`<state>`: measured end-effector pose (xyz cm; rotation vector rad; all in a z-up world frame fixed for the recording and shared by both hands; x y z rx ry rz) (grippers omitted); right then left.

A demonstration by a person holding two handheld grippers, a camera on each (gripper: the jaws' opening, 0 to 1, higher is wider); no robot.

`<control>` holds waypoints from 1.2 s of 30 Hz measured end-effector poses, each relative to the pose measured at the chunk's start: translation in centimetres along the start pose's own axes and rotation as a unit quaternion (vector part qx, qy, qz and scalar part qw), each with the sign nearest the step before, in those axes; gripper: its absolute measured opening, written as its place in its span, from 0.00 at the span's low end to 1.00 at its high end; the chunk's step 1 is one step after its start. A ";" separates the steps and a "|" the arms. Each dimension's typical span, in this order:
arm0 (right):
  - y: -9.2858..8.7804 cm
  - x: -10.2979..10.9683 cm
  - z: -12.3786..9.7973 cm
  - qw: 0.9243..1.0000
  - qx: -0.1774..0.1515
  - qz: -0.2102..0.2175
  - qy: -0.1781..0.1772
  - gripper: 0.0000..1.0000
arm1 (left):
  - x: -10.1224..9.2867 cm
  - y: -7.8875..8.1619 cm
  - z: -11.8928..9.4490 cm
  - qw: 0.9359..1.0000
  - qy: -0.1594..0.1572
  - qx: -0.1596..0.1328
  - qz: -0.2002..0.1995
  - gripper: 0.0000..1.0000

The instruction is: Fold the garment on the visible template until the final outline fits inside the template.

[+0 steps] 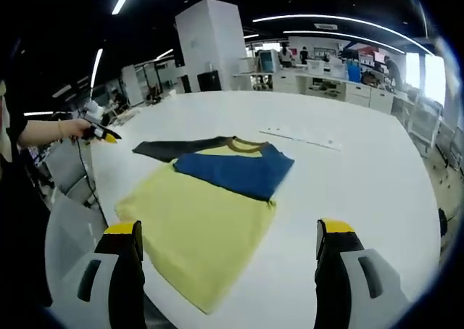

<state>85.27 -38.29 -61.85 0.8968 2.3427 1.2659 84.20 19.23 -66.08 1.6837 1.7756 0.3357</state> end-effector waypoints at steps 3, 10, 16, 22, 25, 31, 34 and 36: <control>-0.4 0.1 0.4 1.000 0.005 0.003 0.000 1.00 | 0.9 0.6 0.7 1.000 0.005 -0.007 -0.001 0.81; -0.8 0.1 1.0 1.000 0.013 0.009 -0.002 1.00 | 3.5 1.8 2.5 0.999 0.019 -0.025 -0.025 0.67; -1.0 0.2 1.3 1.000 0.022 0.011 -0.004 1.00 | 7.4 2.7 4.9 0.998 0.045 -0.029 -0.030 0.60; -1.3 0.3 1.5 0.999 0.031 0.011 -0.006 1.00 | 10.0 2.8 6.5 0.996 0.078 -0.025 -0.025 0.45; -1.4 0.4 1.7 0.999 0.033 0.014 -0.006 1.00 | 10.9 2.9 7.3 0.996 0.084 -0.022 -0.025 0.45; -1.8 0.6 2.0 0.999 0.041 0.016 -0.005 1.00 | 12.4 3.5 8.2 0.994 0.099 -0.036 -0.036 0.38; -1.9 0.4 2.0 0.999 0.043 0.019 -0.007 1.00 | 13.0 3.4 8.5 0.993 0.106 -0.034 -0.037 0.36; -1.9 0.3 2.0 0.999 0.042 0.020 -0.009 1.00 | 13.3 3.4 8.7 0.993 0.110 -0.035 -0.037 0.31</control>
Point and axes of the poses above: the point that each gripper's makers call its tool centre point, and the gripper's own axes: z roughly forward along the fingers, x roughly to its left, y roughly out of its top, the point moved 2 cm from there along -z, roughly backward along the fingers, and after that the axes turned 8 degrees about -z, right-handed, at the moved point
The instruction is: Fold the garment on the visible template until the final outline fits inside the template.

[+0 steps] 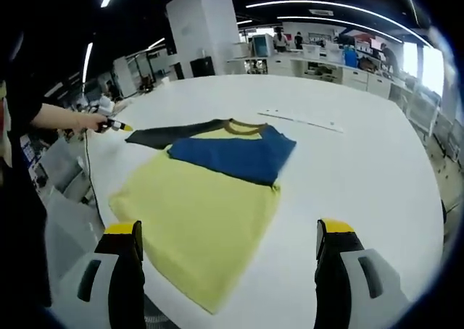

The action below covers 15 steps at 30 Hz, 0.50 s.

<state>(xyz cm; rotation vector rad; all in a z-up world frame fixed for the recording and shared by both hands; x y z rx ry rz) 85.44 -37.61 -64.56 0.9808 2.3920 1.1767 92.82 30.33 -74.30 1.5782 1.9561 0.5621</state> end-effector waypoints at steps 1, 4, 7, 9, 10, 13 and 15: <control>0.0 -0.1 0.0 1.000 0.000 0.000 -0.001 1.00 | 0.0 0.0 0.0 1.000 0.001 0.000 -0.001 0.30; 0.2 -0.1 0.1 1.000 -0.003 0.001 0.000 1.00 | 0.1 0.2 0.3 1.000 0.000 -0.004 -0.004 0.32; 0.2 -0.1 0.2 1.000 -0.001 0.001 0.000 1.00 | -0.2 0.1 0.4 1.000 -0.002 -0.002 -0.003 0.30; 0.1 -0.1 0.3 1.000 0.000 0.001 0.000 1.00 | -0.2 0.1 0.5 1.000 -0.002 -0.001 -0.003 0.28; 0.1 0.0 0.4 1.000 0.001 0.000 0.000 1.00 | -0.2 0.0 0.5 1.000 -0.003 -0.001 -0.004 0.27; 0.0 0.0 0.5 1.000 0.003 0.000 0.001 1.00 | -0.5 -0.1 0.7 1.000 -0.006 0.000 -0.005 0.24; 0.0 0.1 0.5 1.000 0.003 0.000 0.001 1.00 | -0.4 -0.3 0.9 1.000 -0.004 0.005 -0.006 0.24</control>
Point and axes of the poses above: the point that each gripper's makers call its tool centre point, and the gripper's own axes: z roughly forward along the fingers, x roughly to its left, y roughly out of its top, the point moved 2 cm from there along -z, roughly backward along the fingers, and after that the axes turned 8 degrees about -z, right-handed, at the moved point
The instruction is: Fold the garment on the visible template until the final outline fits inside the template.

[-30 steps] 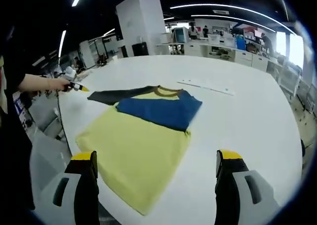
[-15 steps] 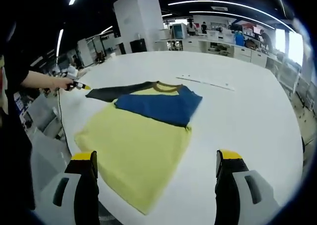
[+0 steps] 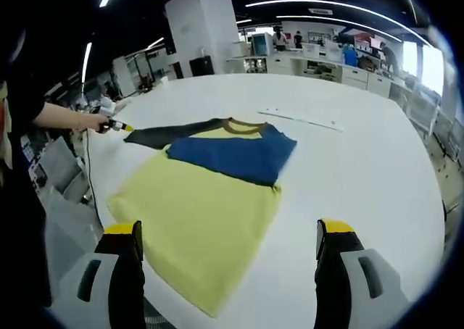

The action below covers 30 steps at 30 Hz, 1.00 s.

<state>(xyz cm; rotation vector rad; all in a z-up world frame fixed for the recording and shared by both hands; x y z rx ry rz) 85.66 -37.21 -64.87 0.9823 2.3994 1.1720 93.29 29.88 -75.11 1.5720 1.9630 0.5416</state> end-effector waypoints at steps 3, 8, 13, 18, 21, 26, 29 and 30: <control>-0.1 0.1 0.0 1.000 0.001 0.001 0.000 1.00 | 0.1 -0.3 0.3 1.000 0.001 0.006 0.001 0.23; -0.3 0.0 -0.1 1.000 0.004 0.003 -0.003 1.00 | 0.1 -0.3 0.7 1.000 0.004 0.005 0.001 0.18; -0.4 -0.1 0.0 1.000 0.007 0.005 -0.004 1.00 | 0.1 -0.3 0.7 1.000 0.003 0.014 0.004 0.14; -0.3 -0.1 0.2 1.000 0.005 0.006 -0.003 1.00 | -0.5 -0.4 1.1 1.000 -0.003 0.020 0.003 0.03; -0.2 0.0 0.3 1.000 0.003 0.006 -0.001 1.00 | -1.0 -0.5 1.3 1.000 -0.008 0.024 0.005 0.00; -0.1 -0.2 0.1 1.000 0.000 0.008 -0.004 1.00 | -1.0 -0.2 1.1 1.000 -0.006 0.022 0.009 0.00; -0.2 -0.2 0.1 1.000 -0.001 0.009 -0.004 1.00 | -1.2 0.0 0.6 1.000 -0.007 0.014 0.007 0.00; -0.2 -0.1 0.1 1.000 -0.001 0.009 -0.003 1.00 | -1.3 0.1 0.3 1.000 -0.008 0.012 0.007 0.00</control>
Point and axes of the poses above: the point that each gripper's makers call its tool centre point, and the gripper's own axes: z roughly forward along the fingers, x roughly to its left, y roughly out of its top, the point moved 2 cm from there along -z, roughly backward along the fingers, and after that the axes turned 8 degrees about -z, right-handed, at the moved point
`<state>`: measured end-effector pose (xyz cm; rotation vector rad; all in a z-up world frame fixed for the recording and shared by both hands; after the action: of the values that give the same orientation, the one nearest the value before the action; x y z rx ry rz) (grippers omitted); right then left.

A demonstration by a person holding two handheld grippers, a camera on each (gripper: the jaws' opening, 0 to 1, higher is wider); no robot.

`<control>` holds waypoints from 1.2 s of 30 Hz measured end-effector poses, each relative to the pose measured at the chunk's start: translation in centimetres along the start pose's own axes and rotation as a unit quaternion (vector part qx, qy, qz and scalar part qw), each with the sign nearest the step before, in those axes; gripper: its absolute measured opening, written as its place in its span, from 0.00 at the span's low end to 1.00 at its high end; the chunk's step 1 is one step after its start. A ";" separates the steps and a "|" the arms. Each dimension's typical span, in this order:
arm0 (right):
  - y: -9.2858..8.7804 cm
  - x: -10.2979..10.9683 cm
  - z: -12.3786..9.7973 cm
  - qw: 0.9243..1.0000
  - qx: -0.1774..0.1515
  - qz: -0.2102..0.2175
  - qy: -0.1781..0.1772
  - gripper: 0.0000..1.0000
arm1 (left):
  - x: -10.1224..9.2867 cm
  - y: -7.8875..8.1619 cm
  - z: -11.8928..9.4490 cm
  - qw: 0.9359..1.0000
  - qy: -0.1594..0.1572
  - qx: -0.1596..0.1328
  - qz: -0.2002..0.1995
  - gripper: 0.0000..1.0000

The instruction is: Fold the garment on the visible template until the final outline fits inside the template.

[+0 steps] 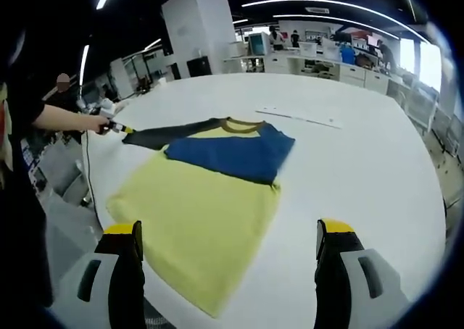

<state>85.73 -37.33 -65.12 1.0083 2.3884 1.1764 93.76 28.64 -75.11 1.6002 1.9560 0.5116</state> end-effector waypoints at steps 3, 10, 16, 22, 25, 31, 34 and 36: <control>0.1 0.1 0.0 1.000 -0.004 0.000 0.001 1.00 | -0.4 0.2 -0.7 1.000 -0.001 -0.006 0.002 0.00; 0.5 0.2 -0.2 1.000 -0.013 -0.001 0.002 1.00 | -1.8 0.9 -2.5 1.000 -0.012 -0.022 0.005 0.00; 0.5 0.2 -1.0 1.000 -0.023 0.001 0.000 1.00 | -3.3 1.7 -4.6 0.999 -0.011 -0.028 0.024 0.00; 0.5 0.0 -2.2 0.999 -0.036 0.004 -0.007 1.00 | -5.3 3.4 -6.8 0.998 -0.015 -0.049 0.046 0.00; 0.5 0.0 -2.7 0.999 -0.043 0.005 -0.010 1.00 | -6.4 4.6 -7.9 0.996 -0.020 -0.067 0.054 0.00; 0.0 0.1 -3.7 0.998 -0.053 0.010 -0.015 1.00 | -9.0 6.2 -9.8 0.992 -0.024 -0.081 0.095 0.00; -0.1 0.1 -4.3 0.998 -0.058 0.010 -0.016 1.00 | -10.2 6.8 -10.6 0.991 -0.030 -0.088 0.099 0.00; -0.1 0.0 -4.6 0.998 -0.061 0.009 -0.017 1.00 | -11.1 7.2 -11.2 0.989 -0.033 -0.093 0.108 0.00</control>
<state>83.21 -40.00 -62.37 1.0046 2.2564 1.2840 93.68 19.93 -60.14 1.6939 1.6436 0.6949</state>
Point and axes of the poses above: the point that each gripper's makers call its tool centre point, and the gripper's own axes: z roughly forward along the fingers, x roughly to its left, y roughly out of its top, the point moved 2 cm from there along -z, roughly backward along the fingers, and after that the axes turned 8 degrees about -z, right-handed, at the moved point
